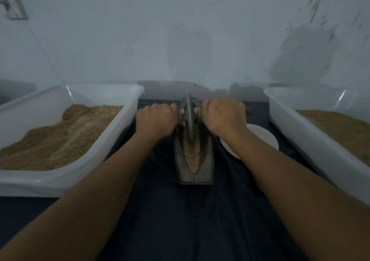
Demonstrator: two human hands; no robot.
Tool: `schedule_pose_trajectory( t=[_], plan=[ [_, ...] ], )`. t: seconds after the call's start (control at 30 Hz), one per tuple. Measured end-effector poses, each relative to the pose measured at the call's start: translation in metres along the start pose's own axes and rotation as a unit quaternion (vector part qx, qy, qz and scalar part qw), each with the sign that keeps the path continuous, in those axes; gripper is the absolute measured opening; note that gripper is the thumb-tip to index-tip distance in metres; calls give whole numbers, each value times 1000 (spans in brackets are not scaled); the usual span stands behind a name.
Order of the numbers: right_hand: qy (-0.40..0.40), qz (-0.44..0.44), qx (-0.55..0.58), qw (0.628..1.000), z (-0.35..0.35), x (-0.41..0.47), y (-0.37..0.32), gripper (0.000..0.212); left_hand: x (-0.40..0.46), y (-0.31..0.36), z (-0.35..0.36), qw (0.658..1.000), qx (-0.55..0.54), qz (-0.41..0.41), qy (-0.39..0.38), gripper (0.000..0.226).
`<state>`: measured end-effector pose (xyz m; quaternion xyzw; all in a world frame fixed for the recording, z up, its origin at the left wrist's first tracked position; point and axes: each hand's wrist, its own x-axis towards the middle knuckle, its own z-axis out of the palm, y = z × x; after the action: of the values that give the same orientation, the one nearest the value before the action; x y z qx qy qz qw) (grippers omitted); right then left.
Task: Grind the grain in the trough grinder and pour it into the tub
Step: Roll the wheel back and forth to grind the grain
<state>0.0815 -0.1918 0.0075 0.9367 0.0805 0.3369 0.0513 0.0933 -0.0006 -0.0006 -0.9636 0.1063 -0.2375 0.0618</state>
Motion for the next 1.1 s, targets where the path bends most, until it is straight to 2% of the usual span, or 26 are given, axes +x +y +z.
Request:
schedule_pose_trajectory(
  t=[0.07, 0.13, 0.17, 0.23, 0.33, 0.43, 0.5, 0.57, 0.63, 0.7, 0.8, 0.83, 0.93, 1.03, 1.1],
  plan=[
    [16, 4, 33, 999, -10, -26, 1, 41, -25, 6, -17, 999, 14, 16, 36, 16],
    [21, 33, 96, 995, -21, -55, 2, 46, -52, 11, -29, 997, -3, 11, 71, 28],
    [33, 46, 123, 991, -28, -66, 1, 46, -65, 12, -35, 995, -38, 2, 87, 37],
    [79, 37, 149, 985, -46, -83, 0, 41, -85, 13, -49, 985, -125, -7, 115, 42],
    [126, 3, 148, 981, -60, -92, 0, 40, -109, 12, -52, 981, -145, -3, 128, 43],
    [135, 14, 150, 979, -50, -85, -1, 40, -106, 8, -43, 974, -168, 16, 151, 41],
    [147, 8, 147, 978, -37, -72, -1, 44, -83, 4, -35, 975, -182, 1, 127, 41],
    [131, -9, 114, 985, -23, -50, -1, 51, -56, 2, -20, 996, -56, 31, 59, 33],
    [65, -9, 40, 997, -11, -25, -1, 54, -30, 2, -10, 998, 32, 38, 26, 29],
    [-14, 5, -5, 1000, -1, -4, 3, 52, -6, 7, -3, 999, 40, 19, 17, 31],
    [-58, 27, -5, 998, 5, 3, 4, 40, 19, 11, -2, 999, 26, -35, -15, 51],
    [-61, 31, -8, 998, 2, 0, 4, 43, 19, 10, -5, 999, 25, -28, -16, 50],
    [-28, 24, -17, 999, -6, -22, 3, 64, -16, 11, -15, 998, 52, 29, 23, 24],
    [71, 9, 80, 994, -23, -49, 0, 48, -59, 8, -25, 998, -1, 11, 62, 27],
    [111, -26, 97, 989, -36, -63, -4, 39, -80, 4, -24, 988, -108, -14, 106, 36]
  ],
)
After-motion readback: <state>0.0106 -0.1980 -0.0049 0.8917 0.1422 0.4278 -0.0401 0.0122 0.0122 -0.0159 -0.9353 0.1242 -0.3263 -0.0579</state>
